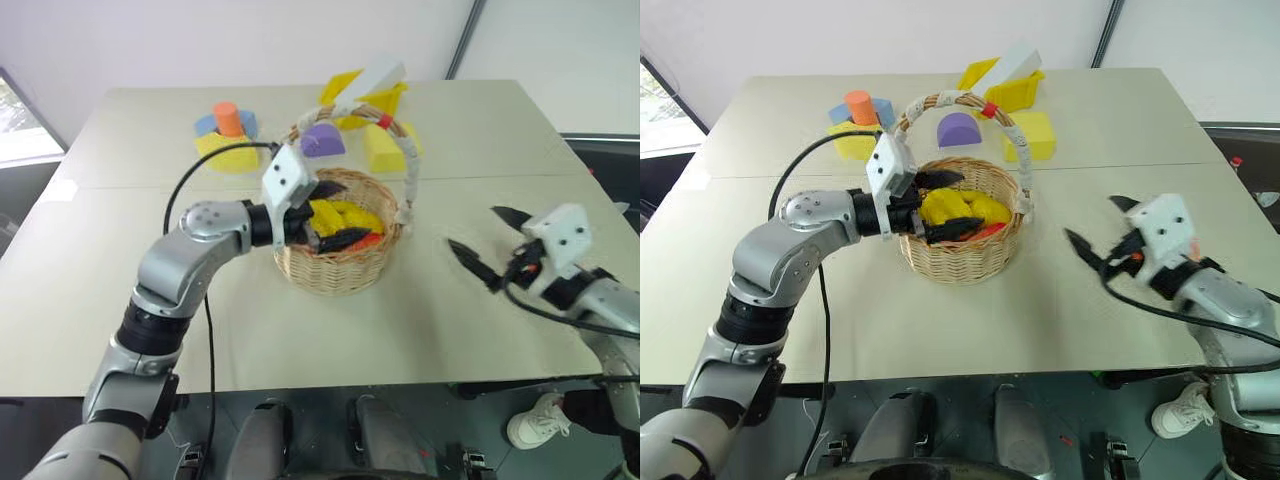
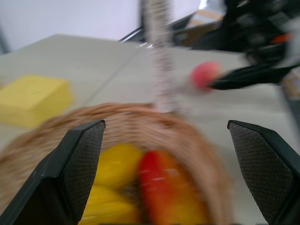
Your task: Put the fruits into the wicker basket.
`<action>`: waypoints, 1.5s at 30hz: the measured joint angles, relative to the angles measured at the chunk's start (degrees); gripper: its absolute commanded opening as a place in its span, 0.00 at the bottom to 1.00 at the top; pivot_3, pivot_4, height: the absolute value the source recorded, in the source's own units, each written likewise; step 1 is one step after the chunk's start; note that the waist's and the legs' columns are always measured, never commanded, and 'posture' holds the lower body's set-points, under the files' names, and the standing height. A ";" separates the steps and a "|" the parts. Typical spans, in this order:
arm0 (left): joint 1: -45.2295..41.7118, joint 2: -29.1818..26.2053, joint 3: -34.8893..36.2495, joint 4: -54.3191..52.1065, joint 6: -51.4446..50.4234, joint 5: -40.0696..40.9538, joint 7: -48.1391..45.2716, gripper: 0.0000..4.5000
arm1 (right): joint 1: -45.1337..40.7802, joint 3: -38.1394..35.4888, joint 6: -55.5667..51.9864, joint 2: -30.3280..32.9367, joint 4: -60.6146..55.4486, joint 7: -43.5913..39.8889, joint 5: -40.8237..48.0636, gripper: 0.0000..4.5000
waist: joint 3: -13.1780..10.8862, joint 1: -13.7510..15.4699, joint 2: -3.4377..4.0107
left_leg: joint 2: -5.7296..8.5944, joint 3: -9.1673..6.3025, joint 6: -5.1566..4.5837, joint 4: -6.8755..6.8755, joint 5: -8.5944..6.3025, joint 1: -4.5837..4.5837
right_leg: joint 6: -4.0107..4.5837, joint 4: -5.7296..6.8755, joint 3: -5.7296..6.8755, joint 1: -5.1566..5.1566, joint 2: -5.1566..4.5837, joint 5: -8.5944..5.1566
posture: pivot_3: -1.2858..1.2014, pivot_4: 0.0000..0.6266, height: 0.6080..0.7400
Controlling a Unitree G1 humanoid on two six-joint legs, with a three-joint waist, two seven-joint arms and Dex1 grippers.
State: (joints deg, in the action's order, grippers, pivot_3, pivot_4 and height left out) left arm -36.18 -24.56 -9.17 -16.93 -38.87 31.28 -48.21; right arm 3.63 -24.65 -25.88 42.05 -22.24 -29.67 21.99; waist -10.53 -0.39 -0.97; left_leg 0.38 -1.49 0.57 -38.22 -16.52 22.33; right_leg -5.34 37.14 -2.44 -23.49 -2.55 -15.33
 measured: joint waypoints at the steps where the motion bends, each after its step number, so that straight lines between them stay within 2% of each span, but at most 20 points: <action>1: 0.75 0.05 0.11 -1.07 0.01 1.38 -1.16 0.99 | 0.82 -1.47 0.33 -0.01 2.43 0.70 -1.08 1.00 | 0.00 -0.02 0.00 | 0.01 0.00 0.00 0.00 0.00 0.00 | 0.00 0.00 -0.01 0.00 -0.01 0.00 | 0.52 0.24 1.00; 4: 2.89 0.36 -1.24 -4.24 0.58 3.39 -4.20 0.99 | 1.40 -4.19 1.18 -0.51 9.18 2.80 -3.26 1.00 | 0.03 -0.31 0.05 | -0.01 0.04 0.00 0.00 0.00 -0.08 | 0.00 0.01 -0.07 0.04 0.01 0.00 | 0.52 0.24 1.00; 8: 3.44 1.03 -4.41 -4.58 0.97 1.97 -4.16 0.99 | 1.07 -4.13 1.32 -0.78 13.27 4.10 -5.09 1.00 | 0.07 -0.63 0.15 | -0.05 0.14 0.00 0.00 0.01 -0.26 | 0.00 0.08 -0.16 0.09 0.13 0.00 | 0.52 0.24 1.00; 12: 3.46 2.20 -5.15 -4.52 1.55 1.63 -3.46 0.99 | -2.98 -3.75 1.05 -1.89 17.49 6.55 -6.01 1.00 | 0.08 -0.61 0.17 | -0.06 0.17 0.00 0.01 0.01 -0.29 | 0.00 0.09 -0.20 0.12 0.16 0.00 | 0.52 0.24 1.00; 16: 3.39 2.20 -5.22 -4.30 1.91 1.28 -3.19 0.99 | -7.01 -3.93 -1.34 -3.71 21.53 7.38 -4.15 1.00 | 0.08 -0.40 0.18 | -0.07 0.15 0.00 0.01 0.00 -0.27 | 0.00 0.08 -0.20 0.12 0.16 0.00 | 0.52 0.24 1.00; 23: 3.38 2.22 -5.24 -3.91 2.22 -0.05 -2.61 0.99 | -8.97 -3.70 -3.24 -4.62 25.27 7.08 -3.17 1.00 | 0.08 -0.34 0.20 | -0.03 0.15 0.00 0.01 0.00 -0.24 | -0.01 0.06 -0.20 0.12 0.13 0.00 | 0.52 0.24 1.00; 27: 3.38 2.23 -5.23 -3.91 2.23 -0.33 -2.39 1.00 | -9.24 -3.70 -3.04 -4.87 26.08 6.61 -2.94 0.60 | 0.09 -0.45 0.21 | -0.04 0.15 0.00 0.01 0.00 -0.24 | -0.01 0.06 -0.20 0.11 0.14 0.00 | 0.52 0.24 1.00; 28: 3.38 2.22 -5.22 -3.91 2.24 -0.34 -2.38 1.00 | -9.23 -3.69 -2.97 -4.87 26.07 6.51 -2.96 0.54 | 0.09 -0.44 0.21 | -0.04 0.15 0.00 0.01 0.00 -0.24 | -0.01 0.06 -0.20 0.11 0.14 0.00 | 0.52 0.24 1.00; 30: 3.39 2.15 -5.05 -3.91 2.33 -0.36 -2.30 1.00 | -9.11 -3.55 -2.50 -4.79 25.74 6.23 -3.27 0.54 | 0.09 -0.43 0.22 | -0.04 0.15 0.00 0.01 0.00 -0.24 | -0.01 0.06 -0.20 0.11 0.14 0.00 | 0.52 0.24 1.00; 35: 4.17 -1.07 0.23 -1.79 3.61 0.31 -2.90 1.00 | -6.09 -0.72 -0.78 -1.69 14.14 0.74 -3.04 0.54 | 0.10 -0.78 0.45 | -0.09 0.16 0.00 0.02 0.00 -0.26 | -0.01 0.08 -0.20 0.08 0.20 0.00 | 0.52 0.24 1.00; 38: 5.74 -5.35 6.53 0.33 3.83 1.97 -4.09 1.00 | -4.91 0.59 -2.02 1.71 -0.27 -7.27 4.42 0.54 | 0.07 -0.90 0.49 | -0.22 0.12 -0.01 0.03 0.00 -0.28 | -0.02 0.08 -0.19 0.08 0.33 -0.01 | 0.52 0.24 1.00; 42: 8.84 -10.87 13.20 3.31 5.01 2.06 -5.92 1.00 | -10.80 4.95 -8.20 4.23 -12.36 -11.22 14.83 0.54 | 0.04 -0.57 0.40 | -0.21 0.05 -0.01 0.01 0.00 -0.28 | -0.01 0.05 -0.09 0.13 0.25 -0.01 | 0.52 0.24 1.00; 45: 10.19 -12.35 14.96 4.14 6.04 2.01 -6.66 1.00 | -19.18 14.14 -11.37 2.45 -14.00 -8.73 14.46 0.54 | 0.02 -0.43 0.34 | -0.12 0.06 0.00 0.00 0.00 -0.23 | -0.01 0.03 -0.06 0.10 0.10 -0.01 | 0.52 0.24 1.00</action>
State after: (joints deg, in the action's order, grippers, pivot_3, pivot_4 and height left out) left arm -25.99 -36.90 5.79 -12.80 -32.83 33.29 -54.87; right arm -15.55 -10.50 -37.26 44.50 -36.23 -38.39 36.46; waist -10.52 -0.82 -0.63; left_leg 0.26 -1.43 0.56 -38.22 -16.52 22.11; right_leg -5.34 37.17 -2.50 -23.39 -2.45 -15.34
